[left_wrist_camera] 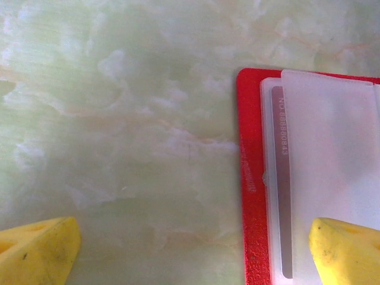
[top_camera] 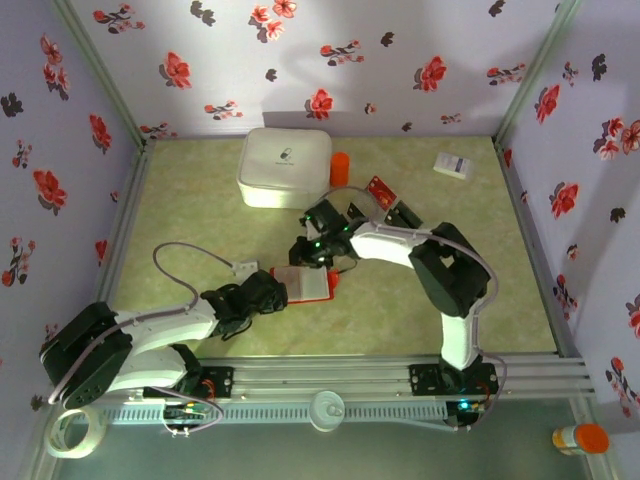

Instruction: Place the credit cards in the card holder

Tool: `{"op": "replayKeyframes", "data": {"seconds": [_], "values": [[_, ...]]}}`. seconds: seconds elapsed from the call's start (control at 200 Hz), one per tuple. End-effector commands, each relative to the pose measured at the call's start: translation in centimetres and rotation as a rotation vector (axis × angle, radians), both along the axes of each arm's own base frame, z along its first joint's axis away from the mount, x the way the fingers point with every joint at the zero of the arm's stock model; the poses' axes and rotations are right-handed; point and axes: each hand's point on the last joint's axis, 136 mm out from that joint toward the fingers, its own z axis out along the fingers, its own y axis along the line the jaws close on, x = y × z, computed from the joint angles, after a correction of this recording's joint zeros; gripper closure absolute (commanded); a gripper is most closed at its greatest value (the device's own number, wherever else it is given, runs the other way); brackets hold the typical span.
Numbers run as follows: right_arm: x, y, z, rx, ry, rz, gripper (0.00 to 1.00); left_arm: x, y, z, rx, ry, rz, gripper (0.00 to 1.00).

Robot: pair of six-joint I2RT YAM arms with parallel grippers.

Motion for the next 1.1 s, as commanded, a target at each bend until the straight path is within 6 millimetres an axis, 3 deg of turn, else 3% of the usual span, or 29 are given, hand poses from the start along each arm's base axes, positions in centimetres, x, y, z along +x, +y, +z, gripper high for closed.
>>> {"op": "replayKeyframes", "data": {"seconds": [0.0,0.21,0.35,0.8,1.095], "values": [[2.5,-3.5,2.6,-0.078,-0.087,-0.025,0.73,-1.4,2.0,-2.0,0.067,0.083,0.044,0.00],[6.9,-11.2,2.6,-0.390,-0.186,-0.045,0.62,-1.7,2.6,-2.2,0.085,0.102,0.064,0.00],[8.9,-13.9,2.6,-0.562,-0.231,-0.015,0.60,-2.0,3.0,-2.2,0.090,0.111,0.078,0.01],[12.9,-17.1,2.0,-0.894,-0.303,0.089,0.61,-2.8,3.8,-2.8,0.095,0.142,0.104,0.01],[13.9,-16.7,0.5,-0.882,-0.270,0.097,0.64,-3.0,4.0,-2.7,0.084,0.137,0.111,0.01]]}}
